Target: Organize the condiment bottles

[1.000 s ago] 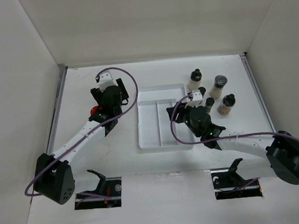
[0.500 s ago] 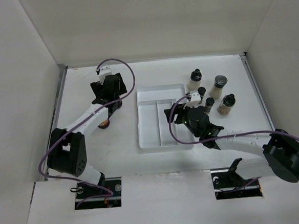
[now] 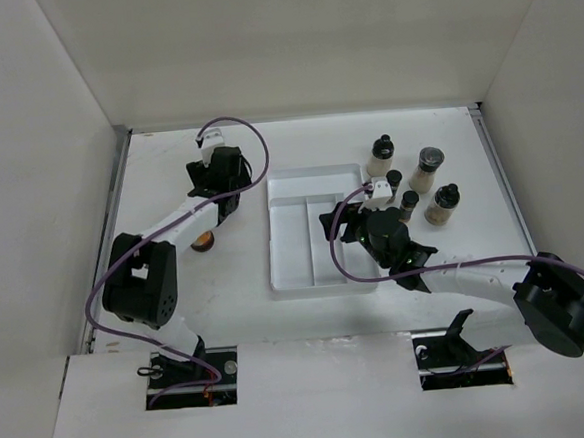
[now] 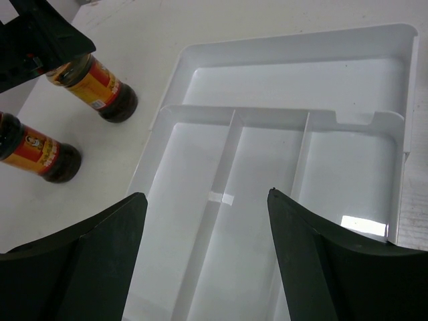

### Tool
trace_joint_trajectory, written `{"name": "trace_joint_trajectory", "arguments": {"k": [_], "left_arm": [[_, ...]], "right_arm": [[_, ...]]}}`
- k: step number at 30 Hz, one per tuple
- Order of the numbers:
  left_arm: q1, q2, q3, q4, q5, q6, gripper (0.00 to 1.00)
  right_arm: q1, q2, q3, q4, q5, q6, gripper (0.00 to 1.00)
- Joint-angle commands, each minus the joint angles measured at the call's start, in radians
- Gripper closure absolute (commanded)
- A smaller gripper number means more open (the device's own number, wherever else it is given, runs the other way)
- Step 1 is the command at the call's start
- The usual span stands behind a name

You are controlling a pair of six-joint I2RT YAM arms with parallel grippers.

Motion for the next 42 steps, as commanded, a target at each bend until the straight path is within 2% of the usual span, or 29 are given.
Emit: {"name": "trace_joint_trajectory", "arguments": {"k": [1,6,10,12,22,27,32,42], "left_arm": [[-0.001,0.007,0.023,0.020,0.010,-0.027,0.23],[-0.002,0.015,0.017,0.030,0.013,-0.027,0.34],[-0.011,0.004,0.024,0.037,0.026,-0.016,0.51],[-0.019,-0.019,0.024,0.056,0.026,-0.013,0.56],[-0.034,-0.198,0.043,0.088,0.013,0.022,0.59],[-0.117,-0.221,0.078,0.106,0.034,0.025,0.59],[-0.186,-0.142,0.162,0.140,0.057,0.038,0.59],[-0.223,0.090,0.334,0.162,0.111,0.050,0.59]], "right_arm": [[0.003,-0.016,0.017,0.051,-0.012,0.007,0.20],[-0.002,-0.012,0.017,0.051,-0.014,0.013,0.19],[-0.008,-0.009,0.014,0.051,-0.014,0.014,0.19],[-0.008,-0.018,0.012,0.054,-0.014,0.013,0.19],[-0.020,-0.026,0.003,0.059,-0.002,0.017,0.20],[-0.041,-0.084,-0.037,0.080,0.046,0.048,0.19],[-0.065,-0.110,-0.055,0.085,0.040,0.073,0.19],[-0.085,-0.116,-0.061,0.074,0.038,0.085,0.20]]}}
